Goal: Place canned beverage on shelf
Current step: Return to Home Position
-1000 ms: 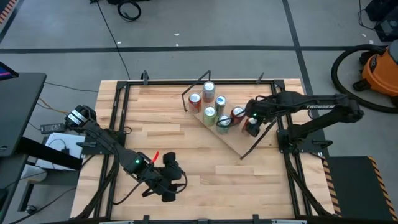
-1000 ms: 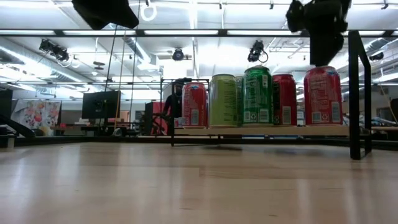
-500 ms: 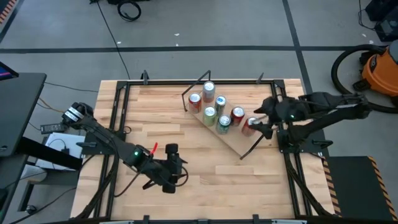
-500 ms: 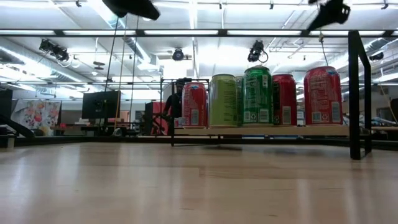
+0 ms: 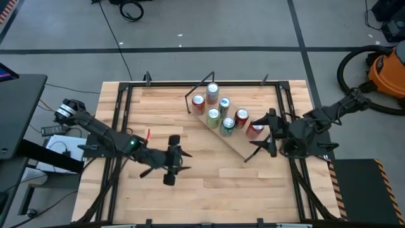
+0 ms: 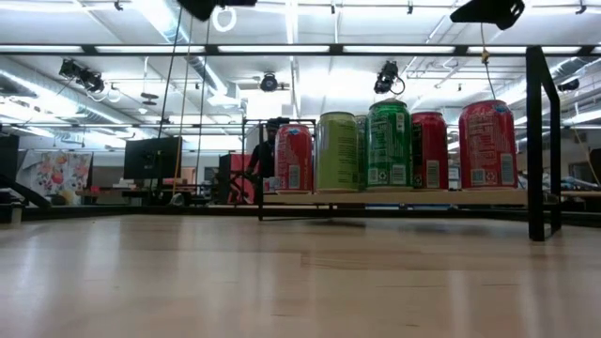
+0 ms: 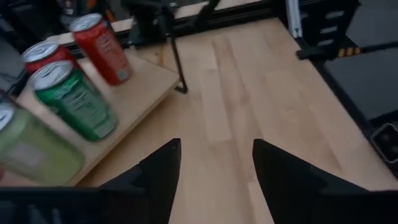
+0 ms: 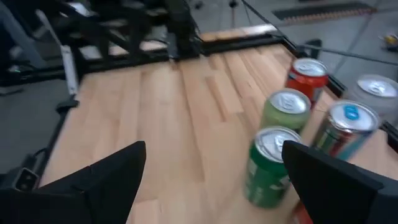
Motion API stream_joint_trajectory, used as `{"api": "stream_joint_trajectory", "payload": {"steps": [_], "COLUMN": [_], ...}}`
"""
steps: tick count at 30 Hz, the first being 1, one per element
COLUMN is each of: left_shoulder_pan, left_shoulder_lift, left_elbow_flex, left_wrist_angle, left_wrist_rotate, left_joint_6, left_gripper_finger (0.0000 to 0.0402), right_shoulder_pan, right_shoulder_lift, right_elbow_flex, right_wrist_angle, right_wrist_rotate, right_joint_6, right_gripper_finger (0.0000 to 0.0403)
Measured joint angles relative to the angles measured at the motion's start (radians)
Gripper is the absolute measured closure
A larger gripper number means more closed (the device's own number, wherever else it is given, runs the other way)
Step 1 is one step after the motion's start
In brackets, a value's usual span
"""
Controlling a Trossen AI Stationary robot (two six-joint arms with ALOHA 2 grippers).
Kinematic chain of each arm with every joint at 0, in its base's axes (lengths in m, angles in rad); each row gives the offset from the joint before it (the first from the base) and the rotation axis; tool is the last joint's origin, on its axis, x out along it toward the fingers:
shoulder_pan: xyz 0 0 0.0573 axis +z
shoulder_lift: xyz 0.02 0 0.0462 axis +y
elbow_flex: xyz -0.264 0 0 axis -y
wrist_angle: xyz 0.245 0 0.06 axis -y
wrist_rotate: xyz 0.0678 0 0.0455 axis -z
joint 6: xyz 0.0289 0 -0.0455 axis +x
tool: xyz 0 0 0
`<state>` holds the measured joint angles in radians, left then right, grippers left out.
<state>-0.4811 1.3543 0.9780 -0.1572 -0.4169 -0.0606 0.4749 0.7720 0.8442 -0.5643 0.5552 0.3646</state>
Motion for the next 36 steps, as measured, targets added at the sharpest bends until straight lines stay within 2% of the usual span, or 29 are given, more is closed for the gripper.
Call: {"api": "stream_joint_trajectory", "payload": {"steps": [6, 14, 21, 30, 36], "left_shoulder_pan": [0.041, 0.074, 0.107, 0.153, 0.194], "left_shoulder_lift": [-0.12, -0.262, -0.351, -0.5, -0.603], "left_elbow_flex": [-0.145, -0.287, -0.413, -0.547, -0.655], "left_wrist_angle": [0.12, 0.203, 0.277, 0.327, 0.359], "left_wrist_rotate": [0.007, -0.028, -0.027, -0.027, -0.027], "left_joint_6": [-0.01, -0.011, -0.016, -0.042, -0.079], "left_gripper_finger": [0.0213, 0.022, 0.022, 0.022, 0.022], "right_shoulder_pan": [0.029, 0.025, 0.013, 0.013, 0.013], "right_shoulder_lift": [-0.133, -0.272, -0.375, -0.584, -0.676], "right_elbow_flex": [-0.15, -0.355, -0.452, -0.533, -0.591], "right_wrist_angle": [0.2, 0.466, 0.484, 0.481, 0.478], "right_wrist_rotate": [-0.002, 0.009, -0.047, -0.048, -0.033], "right_joint_6": [-0.086, -0.221, -0.236, -0.246, -0.236], "right_gripper_finger": [0.003, 0.0049, 0.0051, 0.0054, 0.0054]}}
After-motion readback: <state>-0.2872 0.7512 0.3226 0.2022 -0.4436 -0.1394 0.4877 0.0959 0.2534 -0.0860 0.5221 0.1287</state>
